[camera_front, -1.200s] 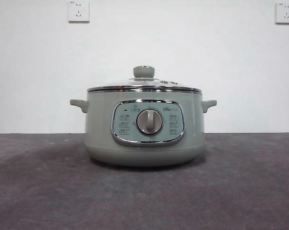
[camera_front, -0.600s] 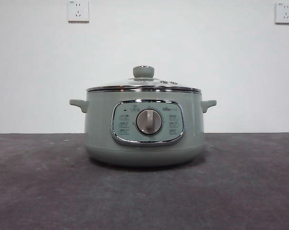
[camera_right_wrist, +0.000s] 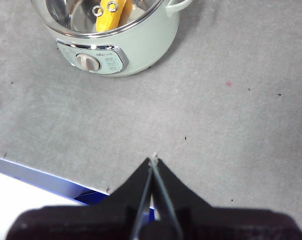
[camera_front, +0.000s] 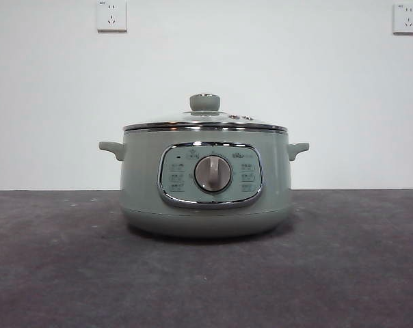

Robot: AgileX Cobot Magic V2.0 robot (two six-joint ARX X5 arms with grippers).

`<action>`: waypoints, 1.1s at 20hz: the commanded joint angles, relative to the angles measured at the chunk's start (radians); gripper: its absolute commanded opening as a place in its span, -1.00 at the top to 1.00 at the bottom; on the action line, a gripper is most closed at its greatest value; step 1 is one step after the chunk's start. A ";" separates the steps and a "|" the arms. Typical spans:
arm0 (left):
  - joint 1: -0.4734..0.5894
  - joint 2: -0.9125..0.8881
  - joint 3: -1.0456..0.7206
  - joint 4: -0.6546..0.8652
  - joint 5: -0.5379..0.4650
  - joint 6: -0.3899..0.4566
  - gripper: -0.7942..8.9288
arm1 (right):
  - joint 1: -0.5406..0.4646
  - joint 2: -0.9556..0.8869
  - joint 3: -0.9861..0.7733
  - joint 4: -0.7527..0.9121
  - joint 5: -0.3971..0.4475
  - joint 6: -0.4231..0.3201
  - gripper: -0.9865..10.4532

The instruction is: Pick up the corn,open the lid,put the corn in the pot,close the lid

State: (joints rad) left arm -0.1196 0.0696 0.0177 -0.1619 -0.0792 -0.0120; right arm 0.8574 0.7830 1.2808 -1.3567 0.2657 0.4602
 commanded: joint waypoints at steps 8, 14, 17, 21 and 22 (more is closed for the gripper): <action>0.008 -0.010 -0.011 -0.008 0.085 0.050 0.84 | 0.001 0.000 -0.010 -0.021 0.005 0.008 0.83; 0.071 -0.010 -0.011 -0.008 0.079 0.060 0.84 | 0.001 0.000 -0.010 -0.021 0.005 0.008 0.83; 0.105 -0.010 -0.011 -0.008 0.078 0.061 0.84 | 0.001 0.000 -0.010 -0.021 0.005 0.008 0.83; 0.126 -0.010 -0.010 -0.005 0.087 0.057 0.84 | 0.001 0.000 -0.010 -0.021 0.005 0.008 0.83; 0.126 -0.011 -0.010 -0.005 0.087 0.057 0.84 | 0.001 0.000 -0.010 -0.021 0.005 0.008 0.83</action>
State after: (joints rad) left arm 0.0021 0.0631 0.0177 -0.1707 0.0036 0.0364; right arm 0.8574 0.7830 1.2808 -1.3567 0.2657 0.4602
